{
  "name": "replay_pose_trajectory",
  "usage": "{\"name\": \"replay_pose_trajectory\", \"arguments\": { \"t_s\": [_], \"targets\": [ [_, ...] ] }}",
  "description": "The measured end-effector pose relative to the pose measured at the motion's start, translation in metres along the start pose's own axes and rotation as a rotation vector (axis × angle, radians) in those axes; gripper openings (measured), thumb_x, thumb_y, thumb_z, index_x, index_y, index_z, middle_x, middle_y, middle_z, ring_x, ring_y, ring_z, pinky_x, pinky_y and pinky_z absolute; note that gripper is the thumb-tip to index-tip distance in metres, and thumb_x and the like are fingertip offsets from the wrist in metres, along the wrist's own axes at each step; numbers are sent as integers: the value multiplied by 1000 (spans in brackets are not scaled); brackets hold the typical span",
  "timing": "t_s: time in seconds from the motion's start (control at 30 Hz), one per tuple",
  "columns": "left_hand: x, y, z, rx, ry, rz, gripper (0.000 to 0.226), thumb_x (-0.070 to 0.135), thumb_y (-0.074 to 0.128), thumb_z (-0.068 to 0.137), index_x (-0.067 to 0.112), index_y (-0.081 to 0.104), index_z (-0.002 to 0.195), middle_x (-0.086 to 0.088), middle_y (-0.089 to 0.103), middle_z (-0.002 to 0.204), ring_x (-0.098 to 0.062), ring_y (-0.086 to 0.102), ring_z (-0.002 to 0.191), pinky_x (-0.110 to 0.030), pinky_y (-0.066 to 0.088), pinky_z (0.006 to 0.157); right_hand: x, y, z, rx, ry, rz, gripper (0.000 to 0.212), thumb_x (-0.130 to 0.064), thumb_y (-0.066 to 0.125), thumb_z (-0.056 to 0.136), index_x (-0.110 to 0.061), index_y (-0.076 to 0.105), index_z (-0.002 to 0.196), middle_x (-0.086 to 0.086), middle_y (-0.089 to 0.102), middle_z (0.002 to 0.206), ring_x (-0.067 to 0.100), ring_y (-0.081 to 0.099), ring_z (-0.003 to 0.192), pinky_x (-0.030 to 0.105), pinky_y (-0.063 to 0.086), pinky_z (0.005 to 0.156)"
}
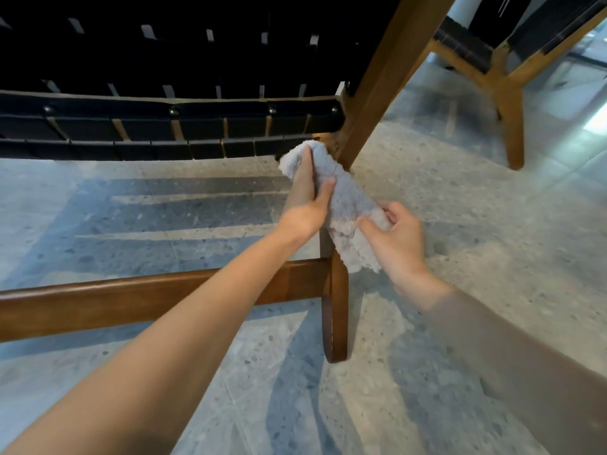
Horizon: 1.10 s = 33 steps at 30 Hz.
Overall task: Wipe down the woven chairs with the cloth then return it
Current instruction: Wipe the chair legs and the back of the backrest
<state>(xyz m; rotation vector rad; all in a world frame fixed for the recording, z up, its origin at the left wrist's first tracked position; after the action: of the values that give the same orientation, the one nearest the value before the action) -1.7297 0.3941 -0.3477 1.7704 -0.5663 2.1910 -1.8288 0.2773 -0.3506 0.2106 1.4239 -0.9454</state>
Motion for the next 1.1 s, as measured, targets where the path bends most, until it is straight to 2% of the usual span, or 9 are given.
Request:
{"name": "replay_pose_trajectory", "arguments": {
  "t_s": [0.1,0.2,0.37,0.43,0.5,0.6,0.77,1.0,1.1],
  "targets": [
    [4,4,8,-8,58,13,63,22,36,102,16,-1,152,0,12,158,-8,16,142,-24,21,116,-8,3,13,66,18,54,29,-9,67,86,-15,63,114,1,65,111,15,61,105,30,50,94],
    [-2,4,11,-10,102,112,61,25,36,102,19,2,152,-3,17,152,1,23,124,10,18,88,2,8,12,87,64,98,24,-10,66,87,-21,62,108,-1,65,108,16,62,103,35,51,94],
    [-8,5,5,-13,117,211,59,26,40,101,20,9,152,-6,21,141,-9,30,125,-5,21,97,18,15,3,67,62,99,22,-12,62,89,-24,57,107,-5,65,100,7,63,90,22,52,78],
    [-13,7,-6,9,112,240,60,23,43,100,18,12,151,-6,24,136,-8,33,121,1,24,93,24,15,-5,45,36,54,20,-11,61,89,-24,56,103,-13,61,91,-3,59,82,7,46,68],
    [-15,8,-17,48,122,261,60,19,49,98,15,18,149,-5,28,131,-5,35,112,9,23,83,34,15,-13,17,39,4,18,-10,61,87,-22,56,101,-14,59,89,-6,56,79,5,42,65],
    [-18,11,-34,84,127,286,58,12,56,93,14,27,144,-8,29,131,-4,38,105,8,22,85,50,13,-26,-2,104,-10,18,-11,63,86,-19,59,101,-9,61,91,1,56,82,9,41,68],
    [-39,16,-70,11,57,325,58,14,60,92,19,29,141,1,31,123,-13,52,98,-14,39,88,76,11,-50,-129,256,-59,17,-10,66,85,-24,59,90,-7,65,86,12,63,82,22,49,68],
    [-34,16,-102,115,111,288,53,8,66,86,20,43,133,7,39,114,8,42,95,-12,39,92,85,0,-85,-188,273,13,18,-6,67,84,-23,62,85,2,71,82,24,68,78,40,55,73],
    [-33,23,-131,127,154,272,55,9,66,86,20,43,135,6,39,120,3,40,108,-2,31,92,91,-13,-92,-146,242,11,20,-4,66,82,-22,62,89,1,70,82,21,67,78,37,54,71]
  ]
}}
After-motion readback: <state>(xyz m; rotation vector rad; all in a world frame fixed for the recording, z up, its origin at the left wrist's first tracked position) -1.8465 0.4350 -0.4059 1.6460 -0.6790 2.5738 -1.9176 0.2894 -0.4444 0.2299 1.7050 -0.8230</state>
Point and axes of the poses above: each hand's wrist, its own z-axis towards the middle knuckle, its own y-axis out of the palm, x = y × z, the point moved 6 cm from there along z, towards the middle knuckle
